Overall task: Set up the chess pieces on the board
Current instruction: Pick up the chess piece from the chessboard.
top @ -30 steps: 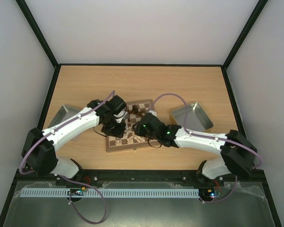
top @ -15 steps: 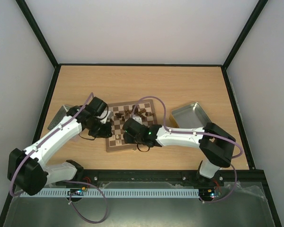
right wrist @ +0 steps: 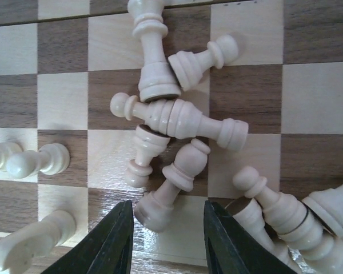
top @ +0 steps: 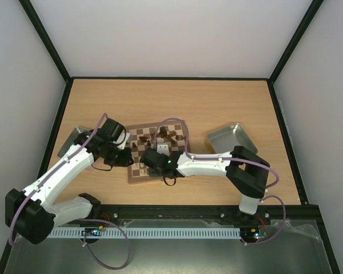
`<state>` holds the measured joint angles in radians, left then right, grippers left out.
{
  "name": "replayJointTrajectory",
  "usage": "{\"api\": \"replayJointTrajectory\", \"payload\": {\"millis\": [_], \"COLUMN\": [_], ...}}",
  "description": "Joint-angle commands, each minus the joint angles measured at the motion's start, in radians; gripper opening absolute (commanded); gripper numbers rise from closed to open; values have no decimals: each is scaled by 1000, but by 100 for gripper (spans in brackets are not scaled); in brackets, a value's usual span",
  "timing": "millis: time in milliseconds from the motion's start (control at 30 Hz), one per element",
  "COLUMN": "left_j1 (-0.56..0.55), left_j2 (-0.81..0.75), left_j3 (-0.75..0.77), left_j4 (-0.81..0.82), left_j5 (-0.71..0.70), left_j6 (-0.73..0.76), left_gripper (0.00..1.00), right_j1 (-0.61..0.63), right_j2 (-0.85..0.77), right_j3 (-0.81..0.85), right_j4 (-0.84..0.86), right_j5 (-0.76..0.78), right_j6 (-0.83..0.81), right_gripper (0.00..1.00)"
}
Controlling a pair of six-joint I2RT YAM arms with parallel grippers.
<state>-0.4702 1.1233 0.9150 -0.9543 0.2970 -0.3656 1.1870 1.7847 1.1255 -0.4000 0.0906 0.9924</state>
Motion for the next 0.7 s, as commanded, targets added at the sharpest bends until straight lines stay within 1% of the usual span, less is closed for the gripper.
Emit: {"api": "replayJointTrajectory", "payload": {"millis": [0, 333, 367, 467, 567, 633, 667], "left_j1": [8, 8, 8, 8, 9, 8, 8], "left_j2": [-17, -16, -16, -16, -10, -6, -4], "left_j3": [-8, -5, -4, 0, 6, 14, 19], "left_j4": [-3, -4, -5, -7, -4, -5, -6], "left_j5": [-10, -8, -6, 2, 13, 21, 24], "left_j6": [10, 10, 10, 10, 10, 10, 9], "left_gripper": [13, 13, 13, 13, 13, 13, 13], "right_j1": [12, 13, 13, 13, 13, 13, 13], "right_j2": [29, 75, 77, 72, 51, 34, 22], "right_j3": [41, 78, 77, 69, 56, 50, 44], "right_j4": [-84, -90, -93, -102, -100, -94, -85], "right_j5": [74, 85, 88, 102, 113, 118, 118], "right_j6": [7, -9, -8, -1, 7, 9, 11], "right_gripper": [33, 35, 34, 22, 12, 8, 8]}}
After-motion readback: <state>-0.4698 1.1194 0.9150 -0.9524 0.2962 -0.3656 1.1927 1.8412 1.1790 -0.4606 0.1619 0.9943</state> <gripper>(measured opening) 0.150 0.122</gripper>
